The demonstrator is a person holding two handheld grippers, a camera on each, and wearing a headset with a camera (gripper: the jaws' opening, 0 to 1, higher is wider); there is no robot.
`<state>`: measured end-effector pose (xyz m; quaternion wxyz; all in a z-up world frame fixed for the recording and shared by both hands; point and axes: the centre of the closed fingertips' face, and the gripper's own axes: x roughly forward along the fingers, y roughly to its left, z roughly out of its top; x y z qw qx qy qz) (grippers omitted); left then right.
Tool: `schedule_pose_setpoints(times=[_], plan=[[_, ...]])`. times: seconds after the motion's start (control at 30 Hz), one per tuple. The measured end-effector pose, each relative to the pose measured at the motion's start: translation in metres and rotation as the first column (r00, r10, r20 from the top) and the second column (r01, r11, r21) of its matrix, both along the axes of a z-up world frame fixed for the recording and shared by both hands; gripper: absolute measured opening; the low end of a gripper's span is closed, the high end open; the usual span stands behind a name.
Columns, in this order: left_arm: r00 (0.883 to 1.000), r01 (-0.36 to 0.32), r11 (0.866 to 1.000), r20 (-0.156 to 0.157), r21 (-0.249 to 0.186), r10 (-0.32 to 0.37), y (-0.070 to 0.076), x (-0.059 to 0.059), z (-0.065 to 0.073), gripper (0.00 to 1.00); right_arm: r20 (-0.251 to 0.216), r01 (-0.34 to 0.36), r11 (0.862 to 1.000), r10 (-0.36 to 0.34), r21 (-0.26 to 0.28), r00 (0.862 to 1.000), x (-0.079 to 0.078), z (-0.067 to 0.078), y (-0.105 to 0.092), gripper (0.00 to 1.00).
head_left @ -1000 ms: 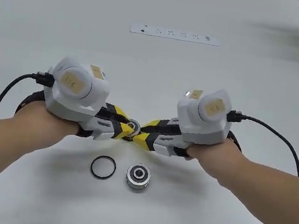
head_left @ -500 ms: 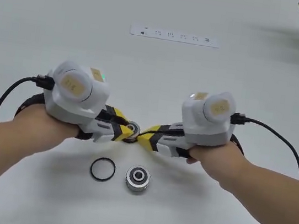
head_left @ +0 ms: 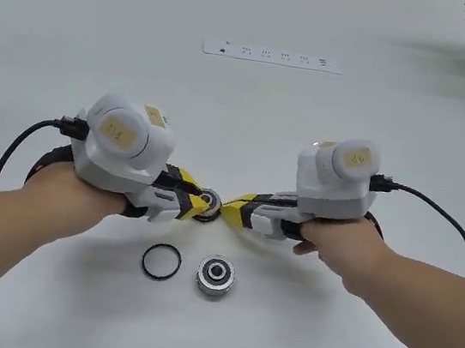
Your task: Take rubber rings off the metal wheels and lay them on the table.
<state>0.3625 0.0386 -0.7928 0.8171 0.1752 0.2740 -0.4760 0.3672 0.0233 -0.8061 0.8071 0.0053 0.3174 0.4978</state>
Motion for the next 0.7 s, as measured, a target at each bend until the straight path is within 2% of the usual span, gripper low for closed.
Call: schedule_pose_setpoints(times=[0.23, 0.5, 0.7], plan=[[1.000, 0.002, 1.000, 0.007, 0.018, -0.002, -0.002, 0.000, 0.000, 0.13, -0.031, 0.035, 0.998, -0.034, 0.049, 0.999, -0.001, 0.009, 0.002, 0.00], [1.000, -0.010, 0.999, 0.005, 0.033, 0.010, -0.002, 0.001, -0.001, 0.13, -0.036, 0.037, 0.997, -0.035, 0.063, 0.999, -0.001, 0.013, 0.004, 0.00], [1.000, -0.017, 0.999, 0.012, 0.050, 0.016, -0.002, 0.000, -0.001, 0.12, -0.029, 0.034, 0.998, -0.033, 0.046, 0.999, 0.000, 0.012, 0.004, 0.00]])
